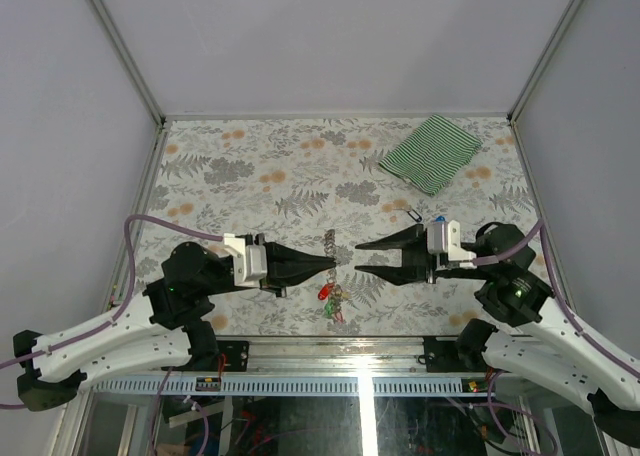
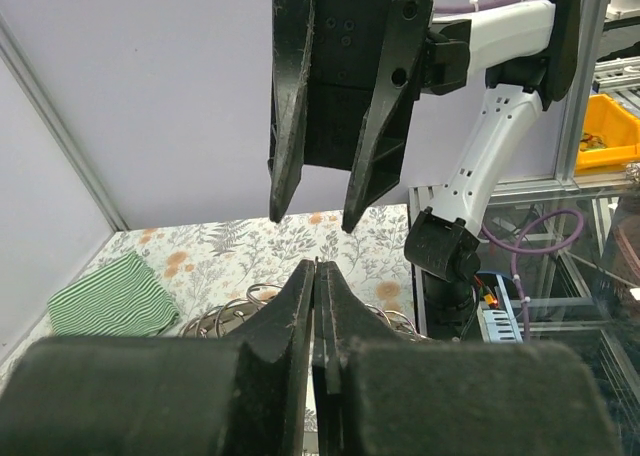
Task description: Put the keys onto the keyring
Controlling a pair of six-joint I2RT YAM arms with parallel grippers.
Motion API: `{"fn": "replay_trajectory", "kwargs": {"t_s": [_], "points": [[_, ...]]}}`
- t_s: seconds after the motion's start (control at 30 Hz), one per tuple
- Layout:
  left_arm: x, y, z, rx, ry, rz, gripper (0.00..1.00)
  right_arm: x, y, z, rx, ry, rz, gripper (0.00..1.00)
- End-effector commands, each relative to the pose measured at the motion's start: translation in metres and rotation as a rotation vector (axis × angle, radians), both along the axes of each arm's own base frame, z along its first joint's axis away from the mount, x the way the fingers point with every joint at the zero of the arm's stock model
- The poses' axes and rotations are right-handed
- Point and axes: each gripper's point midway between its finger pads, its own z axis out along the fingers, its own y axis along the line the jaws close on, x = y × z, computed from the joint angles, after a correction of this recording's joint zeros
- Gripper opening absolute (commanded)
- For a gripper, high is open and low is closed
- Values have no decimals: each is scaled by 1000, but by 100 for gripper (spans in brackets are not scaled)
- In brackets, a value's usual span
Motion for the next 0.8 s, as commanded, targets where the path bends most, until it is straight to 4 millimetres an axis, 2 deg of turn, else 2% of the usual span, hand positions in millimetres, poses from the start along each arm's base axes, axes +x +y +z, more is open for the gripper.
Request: {"fn": "replay_trajectory", "kwargs": {"t_s": [0.0, 0.23, 0.77], "points": [[-9, 7, 40, -127, -68, -26, 0, -16, 5, 23, 45, -40, 108, 41], [-6, 7, 41, -129, -63, -13, 0, -16, 12, 23, 34, -30, 147, 36], [-3, 5, 41, -128, -52, -2, 0, -14, 18, 20, 36, -11, 164, 32]]}}
